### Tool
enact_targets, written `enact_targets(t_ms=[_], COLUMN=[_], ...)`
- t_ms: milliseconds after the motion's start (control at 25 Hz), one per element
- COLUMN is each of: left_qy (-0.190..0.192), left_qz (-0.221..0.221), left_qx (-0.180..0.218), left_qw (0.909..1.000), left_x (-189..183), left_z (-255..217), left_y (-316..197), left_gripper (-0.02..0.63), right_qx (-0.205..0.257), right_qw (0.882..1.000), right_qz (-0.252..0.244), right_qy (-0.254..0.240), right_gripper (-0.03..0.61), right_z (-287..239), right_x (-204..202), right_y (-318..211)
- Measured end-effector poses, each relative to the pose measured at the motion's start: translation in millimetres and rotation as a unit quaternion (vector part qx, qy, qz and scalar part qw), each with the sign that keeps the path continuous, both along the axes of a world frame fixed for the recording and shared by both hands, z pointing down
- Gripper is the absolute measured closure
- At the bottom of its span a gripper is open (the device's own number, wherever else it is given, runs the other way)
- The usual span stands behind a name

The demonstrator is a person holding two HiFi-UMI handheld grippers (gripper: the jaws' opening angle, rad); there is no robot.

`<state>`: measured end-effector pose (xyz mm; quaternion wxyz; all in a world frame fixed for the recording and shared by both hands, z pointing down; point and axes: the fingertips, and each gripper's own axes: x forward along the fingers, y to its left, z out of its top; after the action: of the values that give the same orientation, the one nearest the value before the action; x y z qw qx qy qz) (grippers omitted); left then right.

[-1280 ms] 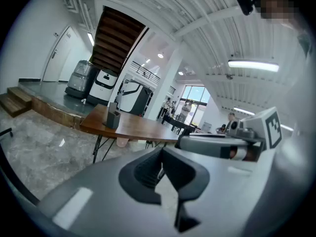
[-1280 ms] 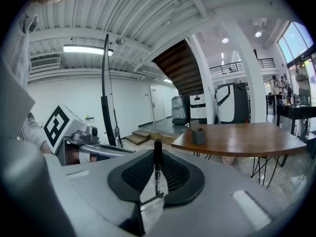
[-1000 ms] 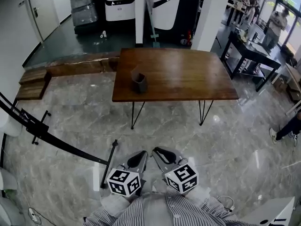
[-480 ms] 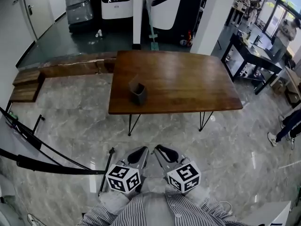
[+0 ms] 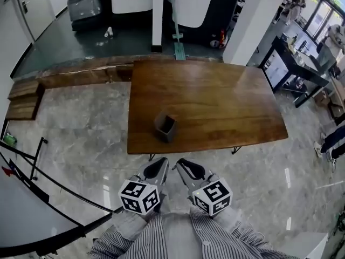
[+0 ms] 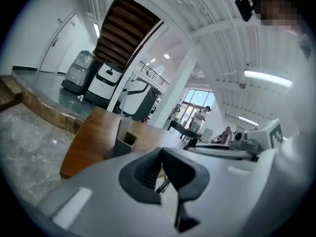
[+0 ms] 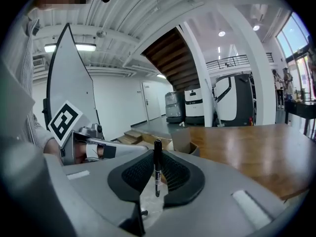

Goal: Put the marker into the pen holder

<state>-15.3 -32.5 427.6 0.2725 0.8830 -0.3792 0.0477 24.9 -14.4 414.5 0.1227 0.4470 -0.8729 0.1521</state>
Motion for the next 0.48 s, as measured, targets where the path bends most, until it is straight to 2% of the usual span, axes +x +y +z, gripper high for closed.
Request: enact_targets(t_ms=[240, 480], left_qy=[0.000, 0.000], left_qz=[0.004, 0.003], left_qx=[-0.010, -0.026], left_qw=[0.9999, 0.9997], left_x=[-6.8, -10.2], left_z=[2.3, 12.2], left_y=[-62.7, -91.7], left_gripper=[0.606, 0.606], right_qx=[0.004, -0.004], right_qw=[1.000, 1.000], right_qz=[0.015, 0.007], right_qy=[-0.004, -0.004], right_gripper=[0.531, 0.532], right_z=[-5.7, -1.4], right_x=[-2.1, -10.2], right_y=[-70.4, -98.8])
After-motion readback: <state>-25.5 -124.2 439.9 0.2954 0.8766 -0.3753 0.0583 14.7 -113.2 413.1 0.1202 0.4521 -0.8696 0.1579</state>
